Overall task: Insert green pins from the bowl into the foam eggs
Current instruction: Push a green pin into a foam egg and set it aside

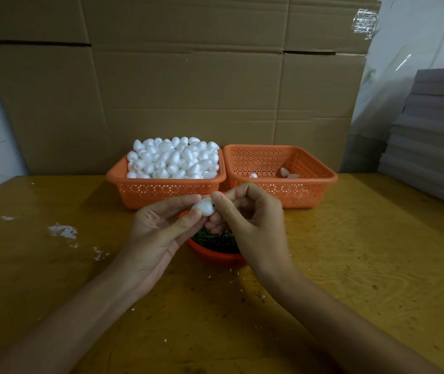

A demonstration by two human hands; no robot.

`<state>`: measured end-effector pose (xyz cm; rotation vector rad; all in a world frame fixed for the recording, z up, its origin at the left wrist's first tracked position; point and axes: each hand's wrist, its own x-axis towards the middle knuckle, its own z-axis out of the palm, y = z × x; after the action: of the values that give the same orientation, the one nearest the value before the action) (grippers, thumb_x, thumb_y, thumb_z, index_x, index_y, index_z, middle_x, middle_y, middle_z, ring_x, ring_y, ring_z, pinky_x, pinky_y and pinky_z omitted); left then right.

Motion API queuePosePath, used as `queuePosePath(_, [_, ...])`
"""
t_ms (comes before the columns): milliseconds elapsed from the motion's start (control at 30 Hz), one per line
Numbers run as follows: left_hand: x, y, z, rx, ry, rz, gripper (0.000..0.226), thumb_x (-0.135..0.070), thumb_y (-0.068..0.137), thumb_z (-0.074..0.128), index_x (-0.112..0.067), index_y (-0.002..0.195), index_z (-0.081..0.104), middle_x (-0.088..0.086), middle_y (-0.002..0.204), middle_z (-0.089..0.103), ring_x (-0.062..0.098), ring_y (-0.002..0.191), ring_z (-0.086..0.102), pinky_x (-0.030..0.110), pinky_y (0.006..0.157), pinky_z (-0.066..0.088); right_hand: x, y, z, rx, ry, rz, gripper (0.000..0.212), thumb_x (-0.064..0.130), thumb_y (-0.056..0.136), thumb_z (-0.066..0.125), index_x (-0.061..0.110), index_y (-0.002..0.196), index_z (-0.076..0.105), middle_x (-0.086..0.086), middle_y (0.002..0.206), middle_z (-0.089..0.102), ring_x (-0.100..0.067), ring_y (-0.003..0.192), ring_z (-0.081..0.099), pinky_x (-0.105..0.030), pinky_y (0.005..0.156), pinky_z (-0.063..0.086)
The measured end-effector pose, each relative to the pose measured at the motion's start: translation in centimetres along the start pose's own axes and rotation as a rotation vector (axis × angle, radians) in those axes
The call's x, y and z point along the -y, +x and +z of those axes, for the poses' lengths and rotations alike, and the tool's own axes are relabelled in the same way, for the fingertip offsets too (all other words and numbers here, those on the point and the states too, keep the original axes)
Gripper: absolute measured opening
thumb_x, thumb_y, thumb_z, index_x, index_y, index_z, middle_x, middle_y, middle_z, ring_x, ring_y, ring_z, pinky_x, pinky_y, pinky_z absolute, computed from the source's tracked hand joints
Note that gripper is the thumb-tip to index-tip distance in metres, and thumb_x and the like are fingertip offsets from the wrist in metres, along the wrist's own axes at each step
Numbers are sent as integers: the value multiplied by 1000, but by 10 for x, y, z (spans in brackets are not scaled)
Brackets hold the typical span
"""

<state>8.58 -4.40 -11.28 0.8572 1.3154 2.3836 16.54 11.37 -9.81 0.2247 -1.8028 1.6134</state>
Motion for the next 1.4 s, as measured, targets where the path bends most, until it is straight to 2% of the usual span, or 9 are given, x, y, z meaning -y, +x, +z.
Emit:
queuePosePath(167, [-4,3,-1,1,13,15,36,-11,75,86,-17,110,81,16,123,76,28,118,73,28,88,61,5,6,-5,46,21,14,20,25,99,72,5,100,66,-13,82,76,-30,73,76,-42,68,64])
queuePosePath(333, [-4,5,-11,-63,114,-4,33,-20,81,88,-28,112,80,13,131,72,31,128,66,35,98,59,2,10,-11,158,-144,64,5,17,95,76,11,95,77,-7,80,79,-26,74,77,-52,76,64])
queuePosePath(467, [-6,6,-13,-76,203,17,50,-46,68,96,-32,113,81,10,131,73,29,128,67,47,108,54,-3,6,-7,198,-236,66,4,19,90,81,19,93,79,0,76,79,-17,71,77,-52,76,64])
queuePosePath(567, [-7,5,-12,-50,260,42,47,-51,71,93,-32,112,81,7,128,75,29,127,67,53,112,48,-4,7,-6,192,-232,82,13,19,87,84,18,92,73,0,77,79,-17,72,78,-52,75,64])
queuePosePath(700, [-7,5,-10,-30,258,66,45,-48,71,94,-28,110,81,9,123,76,30,123,70,46,103,55,-5,7,-7,198,-184,102,33,12,84,86,15,98,56,-3,82,80,-19,78,79,-54,78,64])
queuePosePath(867, [-10,4,-6,-7,195,88,49,-36,64,99,-18,106,82,15,116,78,29,114,74,30,88,61,-8,4,-6,209,-228,73,37,10,85,85,18,99,51,2,84,80,-16,82,78,-52,79,63])
queuePosePath(1067, [-11,4,-5,-13,248,135,47,-38,64,98,-18,105,83,14,114,79,29,114,75,30,89,61,-7,5,-7,214,-216,33,38,8,87,83,16,97,47,1,83,80,-14,80,78,-38,75,65])
queuePosePath(1267, [-10,3,-4,-22,244,133,47,-39,64,99,-20,104,83,14,116,79,29,115,74,32,91,61,-7,5,-7,219,-180,0,39,7,88,82,14,96,44,-4,83,79,-18,79,79,-38,74,64])
queuePosePath(1400, [-10,3,-4,-25,268,149,36,-26,69,95,-20,103,83,13,114,79,29,114,75,31,90,61,-7,5,-6,221,-167,-7,42,5,87,81,21,92,43,-3,83,79,-17,78,78,-28,71,60])
